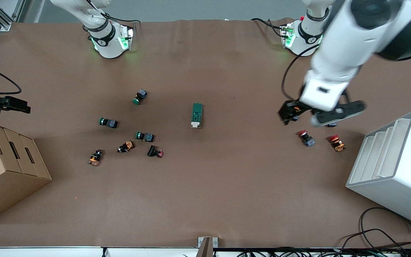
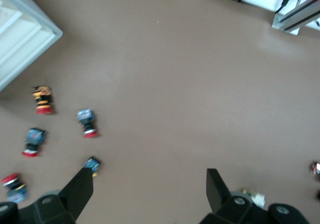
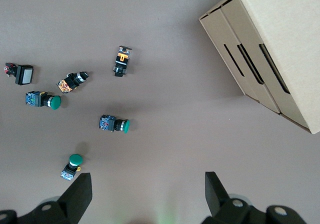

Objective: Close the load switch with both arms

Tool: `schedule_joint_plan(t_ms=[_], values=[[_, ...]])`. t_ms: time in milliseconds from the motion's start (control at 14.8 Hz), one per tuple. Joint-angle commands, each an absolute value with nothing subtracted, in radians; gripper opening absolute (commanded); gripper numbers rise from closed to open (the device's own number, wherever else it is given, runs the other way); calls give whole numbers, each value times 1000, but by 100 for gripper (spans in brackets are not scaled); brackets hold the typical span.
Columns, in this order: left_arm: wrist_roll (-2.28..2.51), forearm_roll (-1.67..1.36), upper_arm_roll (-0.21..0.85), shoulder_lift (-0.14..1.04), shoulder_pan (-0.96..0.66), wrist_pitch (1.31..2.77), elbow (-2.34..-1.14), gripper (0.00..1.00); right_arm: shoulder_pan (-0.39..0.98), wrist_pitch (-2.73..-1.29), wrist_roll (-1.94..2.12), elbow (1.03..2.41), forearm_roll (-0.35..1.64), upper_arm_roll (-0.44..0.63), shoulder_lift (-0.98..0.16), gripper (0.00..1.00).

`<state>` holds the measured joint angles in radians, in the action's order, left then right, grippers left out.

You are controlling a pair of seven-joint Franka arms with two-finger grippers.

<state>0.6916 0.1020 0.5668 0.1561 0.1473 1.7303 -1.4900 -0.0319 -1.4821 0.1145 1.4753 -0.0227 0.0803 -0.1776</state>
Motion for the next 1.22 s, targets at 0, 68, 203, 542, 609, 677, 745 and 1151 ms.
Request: schedule_joint_plan(t_ms=[0, 68, 203, 542, 609, 677, 745, 1151], values=[[449, 3, 379, 29, 94, 1659, -1560, 100, -40, -1470, 120, 1448, -28, 67, -204, 100], [377, 0, 333, 9, 89, 1628, -1560, 100, -35, -1467, 118, 1448, -22, 64, -203, 100], [266, 0, 270, -18, 86, 1589, -1555, 100, -16, -1465, 115, 1447, -23, 57, -201, 100], [71, -14, 131, -71, 31, 1482, -1565, 100, -11, -1391, 97, 1448, 1, 67, -181, 100], [60, -46, 92, -83, 20, 1473, -1565, 100, -14, -1385, 97, 1448, 6, 71, -179, 100], [42, -64, 68, -93, 9, 1453, -1565, 100, -27, -1384, 98, 1448, 27, 71, -178, 100], [40, -63, 67, -98, 5, 1448, -1566, 100, -50, -1385, 101, 1448, 43, 68, -172, 100], [43, -54, 71, -94, -9, 1471, -1575, 100, -31, -1394, 109, 1468, 37, 66, -114, 100]])
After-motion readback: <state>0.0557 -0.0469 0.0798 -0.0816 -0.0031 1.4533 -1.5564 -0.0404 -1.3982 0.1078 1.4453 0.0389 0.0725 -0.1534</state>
